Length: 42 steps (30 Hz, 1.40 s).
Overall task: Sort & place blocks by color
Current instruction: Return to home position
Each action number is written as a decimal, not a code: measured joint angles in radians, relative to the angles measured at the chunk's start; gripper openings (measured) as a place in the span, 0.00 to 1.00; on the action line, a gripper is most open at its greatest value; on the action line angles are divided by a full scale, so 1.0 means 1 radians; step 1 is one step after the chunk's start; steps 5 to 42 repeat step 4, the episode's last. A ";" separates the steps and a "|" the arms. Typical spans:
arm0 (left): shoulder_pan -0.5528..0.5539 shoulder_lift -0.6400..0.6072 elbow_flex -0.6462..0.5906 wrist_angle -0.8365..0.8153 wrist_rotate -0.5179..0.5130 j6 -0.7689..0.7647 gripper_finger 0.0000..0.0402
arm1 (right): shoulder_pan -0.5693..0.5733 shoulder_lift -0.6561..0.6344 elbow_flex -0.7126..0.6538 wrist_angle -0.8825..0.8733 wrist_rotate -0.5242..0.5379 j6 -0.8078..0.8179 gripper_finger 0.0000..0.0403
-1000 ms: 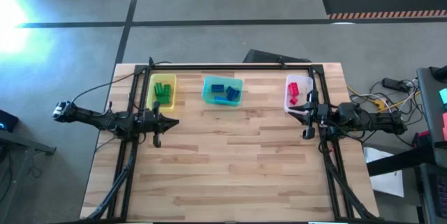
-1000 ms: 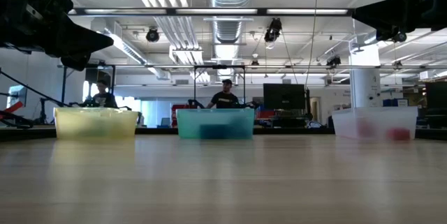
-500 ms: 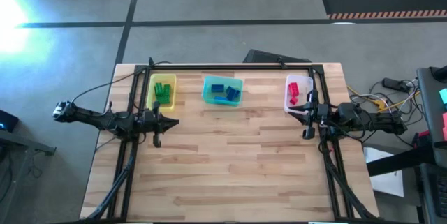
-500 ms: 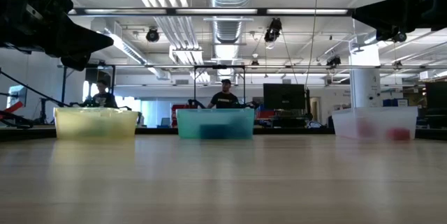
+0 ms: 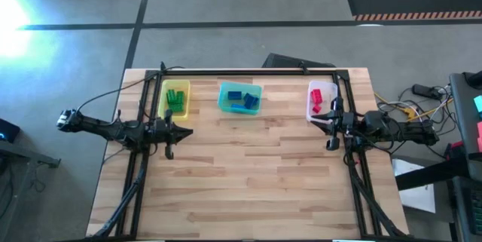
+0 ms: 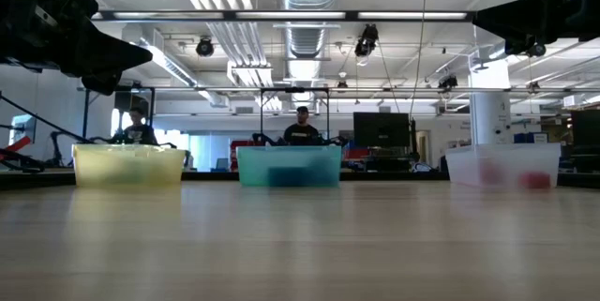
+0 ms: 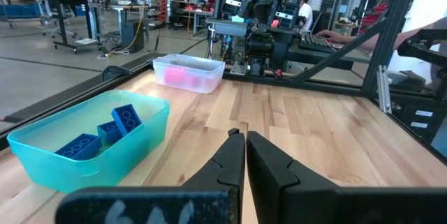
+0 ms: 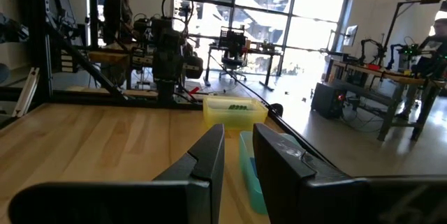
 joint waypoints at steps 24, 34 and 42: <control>0.000 0.000 0.000 0.000 0.000 0.000 0.00 | 0.000 0.000 0.000 0.000 0.000 0.000 0.17; 0.000 0.000 0.000 0.000 0.000 0.000 0.00 | 0.000 0.000 0.000 0.000 0.000 0.000 0.17; 0.000 0.000 0.000 0.000 0.000 0.000 0.00 | 0.000 0.000 0.000 0.000 0.000 0.000 0.17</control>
